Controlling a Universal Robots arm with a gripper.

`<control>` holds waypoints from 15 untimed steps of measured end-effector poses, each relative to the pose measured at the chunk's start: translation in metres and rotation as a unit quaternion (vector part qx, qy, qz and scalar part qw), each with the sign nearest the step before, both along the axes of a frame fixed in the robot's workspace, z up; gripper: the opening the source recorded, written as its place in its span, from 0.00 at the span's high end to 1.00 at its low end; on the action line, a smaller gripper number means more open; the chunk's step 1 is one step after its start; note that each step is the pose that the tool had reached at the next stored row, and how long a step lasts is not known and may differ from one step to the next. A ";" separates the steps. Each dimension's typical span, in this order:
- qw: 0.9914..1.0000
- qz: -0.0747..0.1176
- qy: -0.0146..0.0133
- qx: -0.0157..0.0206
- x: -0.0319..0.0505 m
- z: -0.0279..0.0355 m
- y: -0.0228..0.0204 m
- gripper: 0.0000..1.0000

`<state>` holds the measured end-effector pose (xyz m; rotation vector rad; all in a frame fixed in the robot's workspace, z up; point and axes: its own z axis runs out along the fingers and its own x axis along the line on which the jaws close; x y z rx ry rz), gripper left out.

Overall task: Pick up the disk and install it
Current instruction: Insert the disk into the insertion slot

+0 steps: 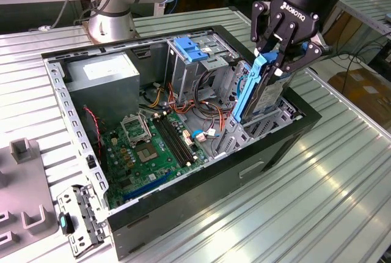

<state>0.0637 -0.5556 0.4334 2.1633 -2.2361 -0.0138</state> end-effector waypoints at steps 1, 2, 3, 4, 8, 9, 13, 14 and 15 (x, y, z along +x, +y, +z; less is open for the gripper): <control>1.000 0.000 0.000 0.000 0.0000 0.0000 0.0000 0.63; 1.000 0.000 0.000 0.000 0.0000 0.0000 0.0000 0.63; 1.000 0.000 0.000 0.000 0.0000 0.0000 0.0000 0.63; 1.000 0.000 0.000 0.000 0.0001 -0.0003 0.0000 0.62; 1.000 0.000 0.000 0.000 0.0001 0.0001 0.0000 0.56; 1.000 0.000 0.000 0.000 0.0000 0.0001 0.0000 0.56; 1.000 0.000 0.000 0.000 0.0000 -0.0008 0.0000 0.56; 1.000 0.000 0.000 0.000 0.0000 -0.0015 0.0000 0.56; 1.000 0.000 0.000 0.000 0.0000 -0.0039 -0.0001 0.56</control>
